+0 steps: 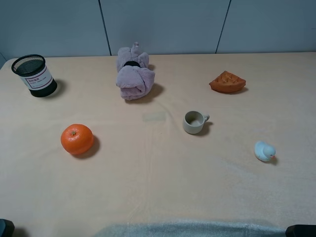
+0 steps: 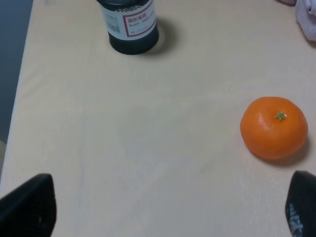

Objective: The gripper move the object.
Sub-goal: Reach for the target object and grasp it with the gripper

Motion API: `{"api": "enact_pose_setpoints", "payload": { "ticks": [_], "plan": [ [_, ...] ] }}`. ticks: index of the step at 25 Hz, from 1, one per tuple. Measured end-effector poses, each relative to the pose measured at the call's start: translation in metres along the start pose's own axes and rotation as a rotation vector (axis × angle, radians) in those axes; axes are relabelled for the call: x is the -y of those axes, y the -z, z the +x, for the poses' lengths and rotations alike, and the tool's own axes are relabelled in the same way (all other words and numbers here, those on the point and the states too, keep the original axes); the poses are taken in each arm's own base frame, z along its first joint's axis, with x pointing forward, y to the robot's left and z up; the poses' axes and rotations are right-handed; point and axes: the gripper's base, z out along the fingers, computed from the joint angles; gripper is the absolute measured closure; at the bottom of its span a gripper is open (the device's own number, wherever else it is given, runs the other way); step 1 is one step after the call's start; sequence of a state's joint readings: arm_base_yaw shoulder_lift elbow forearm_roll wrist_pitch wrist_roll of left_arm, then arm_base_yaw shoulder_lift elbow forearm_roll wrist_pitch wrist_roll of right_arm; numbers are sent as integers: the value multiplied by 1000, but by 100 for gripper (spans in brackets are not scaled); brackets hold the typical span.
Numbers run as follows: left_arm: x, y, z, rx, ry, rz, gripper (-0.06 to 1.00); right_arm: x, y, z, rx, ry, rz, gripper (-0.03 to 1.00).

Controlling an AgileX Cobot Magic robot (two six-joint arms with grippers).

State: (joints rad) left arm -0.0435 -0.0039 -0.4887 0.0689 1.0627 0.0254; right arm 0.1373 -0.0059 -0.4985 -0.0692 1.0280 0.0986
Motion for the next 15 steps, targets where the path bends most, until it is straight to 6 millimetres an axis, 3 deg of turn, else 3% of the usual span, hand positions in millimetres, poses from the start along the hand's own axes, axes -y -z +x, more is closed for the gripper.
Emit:
{"api": "enact_pose_setpoints", "payload": {
  "ticks": [15],
  "plan": [
    [0,0,0,0,0,0,3,0,0,0,0,0,0,28]
  ]
}}
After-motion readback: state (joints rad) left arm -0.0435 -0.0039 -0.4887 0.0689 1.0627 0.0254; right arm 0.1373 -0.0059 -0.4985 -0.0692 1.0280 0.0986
